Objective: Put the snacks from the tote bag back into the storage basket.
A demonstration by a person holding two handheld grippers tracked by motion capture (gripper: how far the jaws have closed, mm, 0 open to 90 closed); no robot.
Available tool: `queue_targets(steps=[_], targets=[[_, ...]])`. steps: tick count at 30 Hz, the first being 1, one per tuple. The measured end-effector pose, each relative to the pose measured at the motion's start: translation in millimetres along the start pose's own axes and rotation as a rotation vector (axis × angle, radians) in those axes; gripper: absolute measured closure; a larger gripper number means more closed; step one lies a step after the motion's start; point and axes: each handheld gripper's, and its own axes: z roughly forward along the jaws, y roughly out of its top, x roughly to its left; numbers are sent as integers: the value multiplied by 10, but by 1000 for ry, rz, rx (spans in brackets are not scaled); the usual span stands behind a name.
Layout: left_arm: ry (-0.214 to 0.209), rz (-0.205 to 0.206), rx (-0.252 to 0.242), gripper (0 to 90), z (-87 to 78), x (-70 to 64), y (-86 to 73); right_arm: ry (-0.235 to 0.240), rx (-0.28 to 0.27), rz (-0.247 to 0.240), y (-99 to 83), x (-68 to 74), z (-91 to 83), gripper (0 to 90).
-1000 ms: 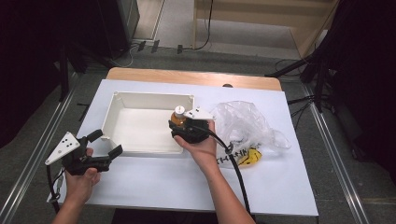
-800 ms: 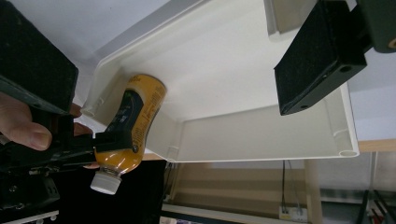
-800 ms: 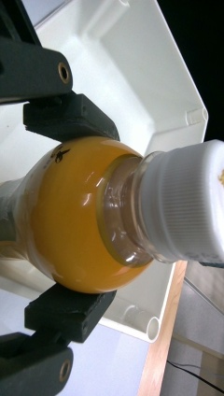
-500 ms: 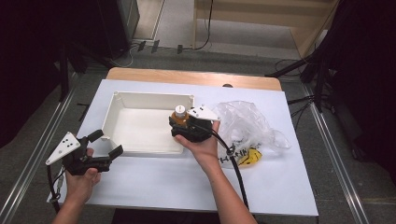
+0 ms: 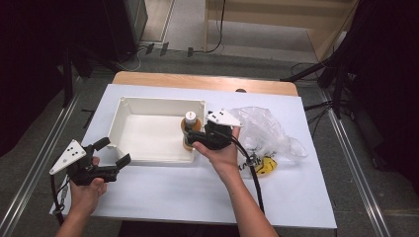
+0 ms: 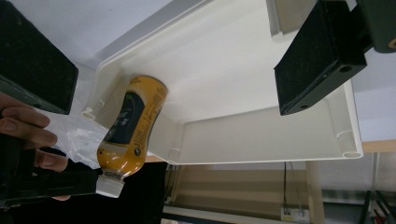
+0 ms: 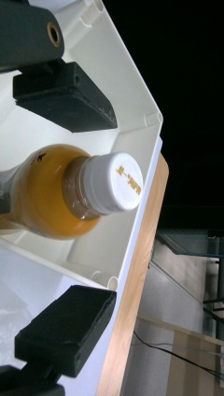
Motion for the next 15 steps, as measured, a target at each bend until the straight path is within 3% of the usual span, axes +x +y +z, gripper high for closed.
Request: queue_targets(steps=[15], targets=[[-9, 12, -9, 0, 4, -16, -4, -22, -5, 11, -37, -148, -137, 159]])
